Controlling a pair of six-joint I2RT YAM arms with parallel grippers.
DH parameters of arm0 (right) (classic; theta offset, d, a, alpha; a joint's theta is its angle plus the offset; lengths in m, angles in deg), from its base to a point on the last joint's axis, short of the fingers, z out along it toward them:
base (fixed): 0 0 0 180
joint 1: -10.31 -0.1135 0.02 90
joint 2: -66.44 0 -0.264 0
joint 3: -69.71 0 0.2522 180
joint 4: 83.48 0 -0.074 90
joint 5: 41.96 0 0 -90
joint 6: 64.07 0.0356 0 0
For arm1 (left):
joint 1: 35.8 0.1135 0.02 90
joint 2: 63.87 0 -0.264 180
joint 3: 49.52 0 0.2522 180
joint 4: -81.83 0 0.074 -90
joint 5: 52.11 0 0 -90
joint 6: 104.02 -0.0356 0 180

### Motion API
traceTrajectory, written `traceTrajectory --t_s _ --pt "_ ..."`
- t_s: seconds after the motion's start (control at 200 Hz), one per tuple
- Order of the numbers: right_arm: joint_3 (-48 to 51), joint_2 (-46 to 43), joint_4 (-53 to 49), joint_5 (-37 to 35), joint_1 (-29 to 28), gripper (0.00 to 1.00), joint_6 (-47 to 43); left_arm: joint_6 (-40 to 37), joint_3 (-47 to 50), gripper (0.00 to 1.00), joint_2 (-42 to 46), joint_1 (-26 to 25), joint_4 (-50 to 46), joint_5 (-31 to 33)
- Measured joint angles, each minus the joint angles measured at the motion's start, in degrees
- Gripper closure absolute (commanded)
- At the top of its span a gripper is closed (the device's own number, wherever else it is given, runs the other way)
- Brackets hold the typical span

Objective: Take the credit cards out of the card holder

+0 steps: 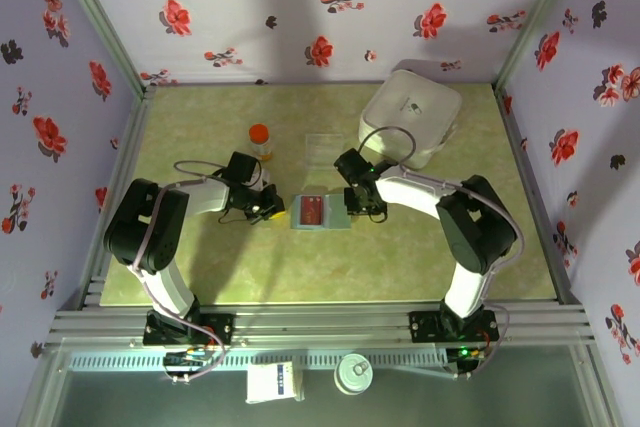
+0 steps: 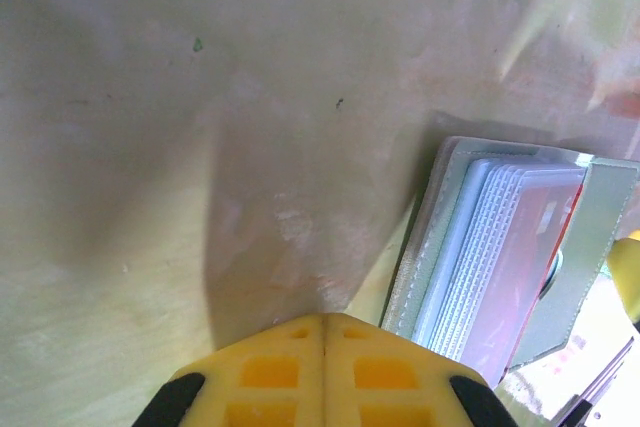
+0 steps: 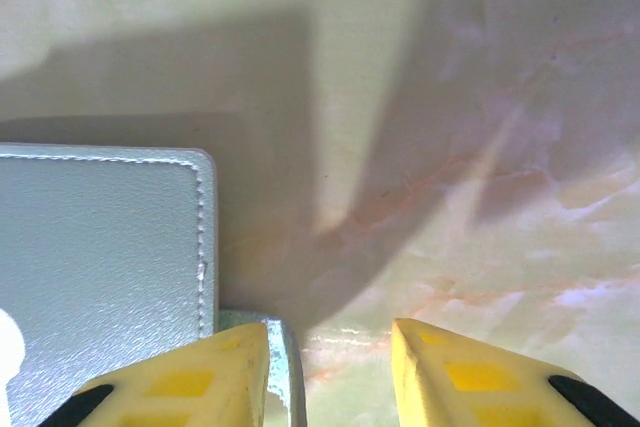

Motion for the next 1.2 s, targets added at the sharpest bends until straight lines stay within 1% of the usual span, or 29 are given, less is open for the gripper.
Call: traceTrajectory --t_s 0.185,0.385,0.58,0.735,0.86,1.2 --pt "0.0 -2.4 -0.85 -0.24 0.0 0.62 0.0 0.0 -0.44 1.0 0.07 -0.02 -0.83 0.07" --pt "0.0 -2.47 -3.52 -1.95 0.0 0.62 -0.2 0.04 -0.63 1.0 0.2 -0.02 -1.11 0.0" --pt "0.0 -0.68 -4.83 -3.8 0.0 0.62 -0.68 0.04 -0.81 1.0 1.05 -0.17 -1.38 -0.17" --pt "0.0 2.43 -4.87 -4.76 0.0 0.58 -1.31 0.13 -1.64 1.0 1.31 -0.35 -1.49 -0.17" --pt "-0.04 2.56 -4.76 -4.96 0.0 0.56 -1.9 0.24 -1.7 1.0 1.31 -0.59 -1.57 -0.17" --pt "-0.07 2.1 -5.31 -5.4 0.0 0.54 -2.1 0.7 -1.75 1.0 2.25 -1.27 -1.64 0.42"
